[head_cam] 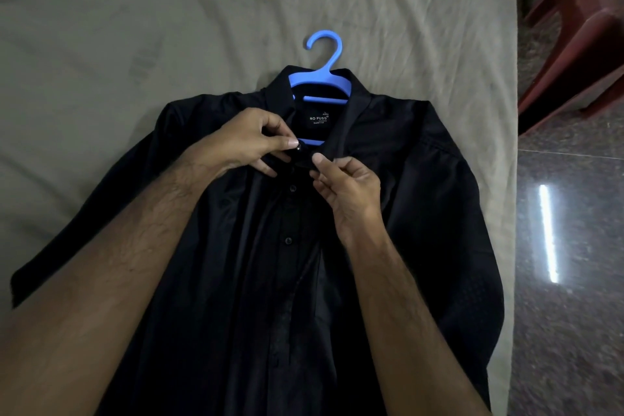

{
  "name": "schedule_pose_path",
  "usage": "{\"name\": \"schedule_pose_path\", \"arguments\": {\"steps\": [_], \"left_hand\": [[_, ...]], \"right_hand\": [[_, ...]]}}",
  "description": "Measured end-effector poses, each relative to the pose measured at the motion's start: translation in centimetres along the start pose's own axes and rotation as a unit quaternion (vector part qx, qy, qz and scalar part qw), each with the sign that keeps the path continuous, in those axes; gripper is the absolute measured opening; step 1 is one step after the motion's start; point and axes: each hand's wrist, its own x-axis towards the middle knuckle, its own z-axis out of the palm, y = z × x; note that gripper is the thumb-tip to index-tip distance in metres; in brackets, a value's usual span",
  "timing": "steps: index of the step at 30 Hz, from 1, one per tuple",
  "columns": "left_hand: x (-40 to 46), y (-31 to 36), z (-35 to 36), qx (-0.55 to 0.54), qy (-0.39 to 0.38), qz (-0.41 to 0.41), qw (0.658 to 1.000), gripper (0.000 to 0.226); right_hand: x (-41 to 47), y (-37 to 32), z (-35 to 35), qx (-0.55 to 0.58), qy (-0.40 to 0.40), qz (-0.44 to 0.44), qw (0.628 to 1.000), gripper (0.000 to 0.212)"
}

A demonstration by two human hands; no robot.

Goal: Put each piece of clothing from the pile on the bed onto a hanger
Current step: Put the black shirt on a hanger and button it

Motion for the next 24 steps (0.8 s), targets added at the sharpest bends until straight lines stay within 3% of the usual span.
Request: {"name": "schedule_pose_path", "arguments": {"steps": [9,13,24], "left_hand": [[-0.1,-0.1,-0.2,-0.014,0.002,-0.003,1.0,0.006],[-0.2,-0.5,-0.2,-0.026,0.007,-0.003,1.0,0.003],[0.1,-0.8,0.7,0.019,0.04,0.024,0.999,0.01]], "right_hand": [[0.6,1.0,3.1,-0.176,0.118,-0.069,0.975,0.02],[0.4,1.7,4.0,-0.155,0.135,-0.079,0.976,0.013],[0.0,1.8,2.0,-0.105,0.045,-0.096,0.989,0.012]]}}
